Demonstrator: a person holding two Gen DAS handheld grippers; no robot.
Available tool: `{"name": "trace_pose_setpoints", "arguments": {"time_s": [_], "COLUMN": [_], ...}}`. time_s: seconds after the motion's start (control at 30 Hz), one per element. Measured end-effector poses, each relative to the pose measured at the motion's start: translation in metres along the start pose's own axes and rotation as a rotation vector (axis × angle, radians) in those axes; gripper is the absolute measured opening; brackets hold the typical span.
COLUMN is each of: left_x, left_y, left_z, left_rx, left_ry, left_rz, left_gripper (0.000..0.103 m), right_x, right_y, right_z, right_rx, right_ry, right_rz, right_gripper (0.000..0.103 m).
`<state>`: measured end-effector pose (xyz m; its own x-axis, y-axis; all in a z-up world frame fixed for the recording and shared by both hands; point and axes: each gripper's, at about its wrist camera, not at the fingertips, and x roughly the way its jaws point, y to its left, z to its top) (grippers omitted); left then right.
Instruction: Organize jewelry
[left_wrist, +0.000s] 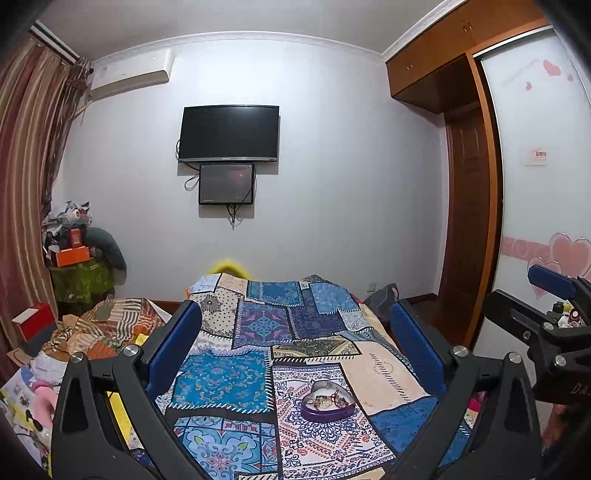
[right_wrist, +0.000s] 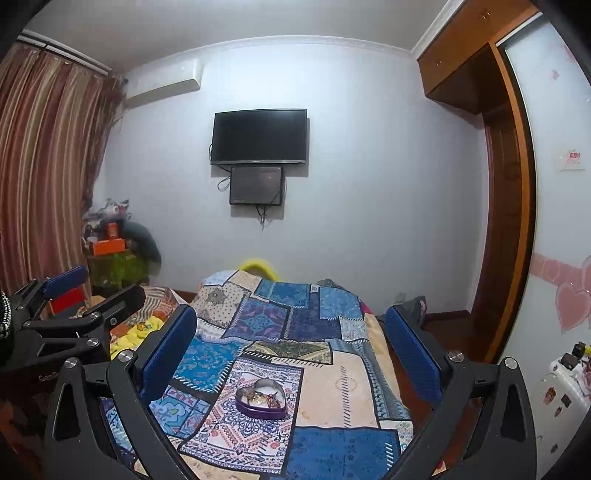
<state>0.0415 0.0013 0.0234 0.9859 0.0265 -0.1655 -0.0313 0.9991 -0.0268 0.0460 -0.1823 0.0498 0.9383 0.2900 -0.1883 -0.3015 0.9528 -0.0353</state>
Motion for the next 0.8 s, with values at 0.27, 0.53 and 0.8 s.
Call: {"name": "trace_pose_setpoints", "arguments": {"time_s": [0.27, 0.53, 0.8], "left_x": [0.009, 0.015, 0.021], "left_y": [0.002, 0.000, -0.001], "left_z": [-0.003, -0.005, -0.006], "left_rx": [-0.018, -0.017, -0.021], "left_ry": [0.033, 0.050, 0.071], "left_rz": [-0.013, -0.007, -0.026], "left_gripper": [0.102, 0.102, 0.102], "right_x": [0.006, 0.010, 0.012], "right_y": [-0.003, -0.007, -0.012], "right_z": [-0.002, -0.005, -0.006], "right_rx": [0.014, 0.029, 0.047], "right_ry": [0.022, 0.035, 0.041], "right_rz": [0.020, 0.023, 0.024], "right_gripper": [0.101, 0.101, 0.101]}}
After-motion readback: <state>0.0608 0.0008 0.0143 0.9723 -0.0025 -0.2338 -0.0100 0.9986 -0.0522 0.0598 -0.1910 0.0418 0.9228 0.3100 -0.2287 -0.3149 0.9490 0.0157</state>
